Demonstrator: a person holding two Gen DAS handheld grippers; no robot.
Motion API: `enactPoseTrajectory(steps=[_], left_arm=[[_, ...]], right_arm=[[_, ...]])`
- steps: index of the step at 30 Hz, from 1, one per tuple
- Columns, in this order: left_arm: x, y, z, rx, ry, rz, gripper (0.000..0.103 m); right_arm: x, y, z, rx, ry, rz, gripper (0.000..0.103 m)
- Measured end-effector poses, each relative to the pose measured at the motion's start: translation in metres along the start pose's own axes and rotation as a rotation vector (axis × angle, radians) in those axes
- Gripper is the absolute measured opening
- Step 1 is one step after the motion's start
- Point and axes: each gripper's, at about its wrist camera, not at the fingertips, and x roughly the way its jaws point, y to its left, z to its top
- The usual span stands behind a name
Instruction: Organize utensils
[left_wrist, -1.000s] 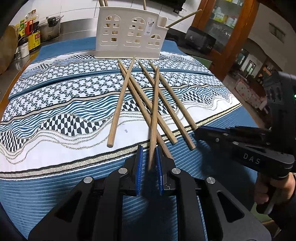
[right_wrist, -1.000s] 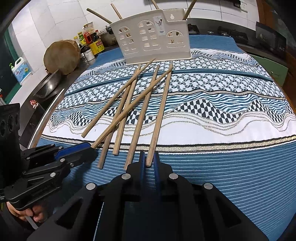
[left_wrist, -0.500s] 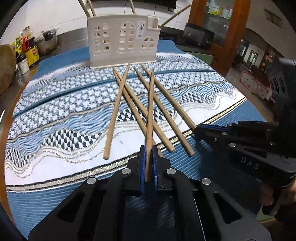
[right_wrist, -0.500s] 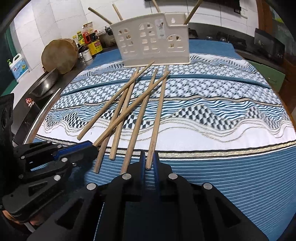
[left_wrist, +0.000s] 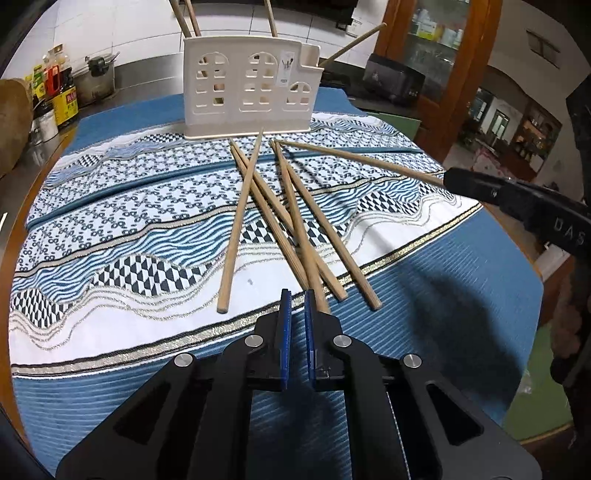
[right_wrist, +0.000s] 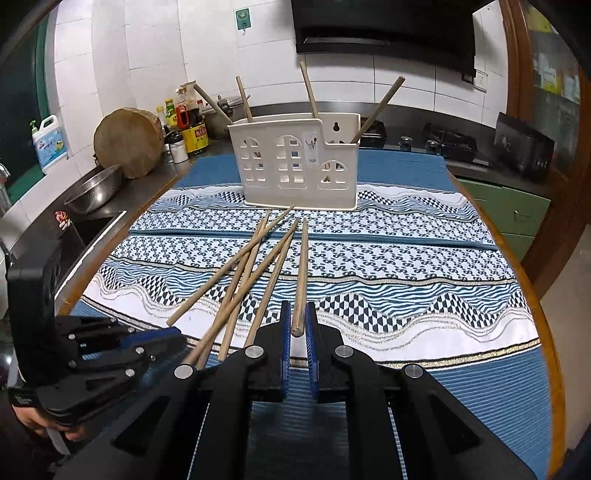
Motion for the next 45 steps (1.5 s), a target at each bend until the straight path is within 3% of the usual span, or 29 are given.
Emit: enactPoseTrajectory(steps=[11, 15, 21, 30, 38, 45], left_arm=[[0.004, 0.001, -0.003, -0.048, 0.013, -0.033, 0.009], [-0.001, 0.002, -0.001, -0.067, -0.008, -0.04, 0.019], [0.0, -0.003, 0.002, -0.051, -0.011, -0.041, 0.02], [0.0, 0.021, 0.016, -0.079, -0.063, 0.043, 0.019], [0.019, 0.027, 0.017, -0.009, -0.022, 0.116, 0.019], [0.027, 0.033, 0.019, -0.004, 0.008, 0.122, 0.019]], right_arm=[[0.006, 0.0, -0.004, 0.008, 0.022, 0.009, 0.008], [0.007, -0.001, -0.005, 0.013, 0.022, 0.01, 0.008], [0.009, -0.002, -0.006, 0.018, 0.027, 0.014, 0.008], [0.005, -0.007, -0.004, 0.026, 0.017, 0.015, 0.008], [0.01, -0.005, -0.005, 0.024, 0.028, 0.02, 0.008], [0.012, -0.006, -0.004, 0.026, 0.03, 0.019, 0.008]])
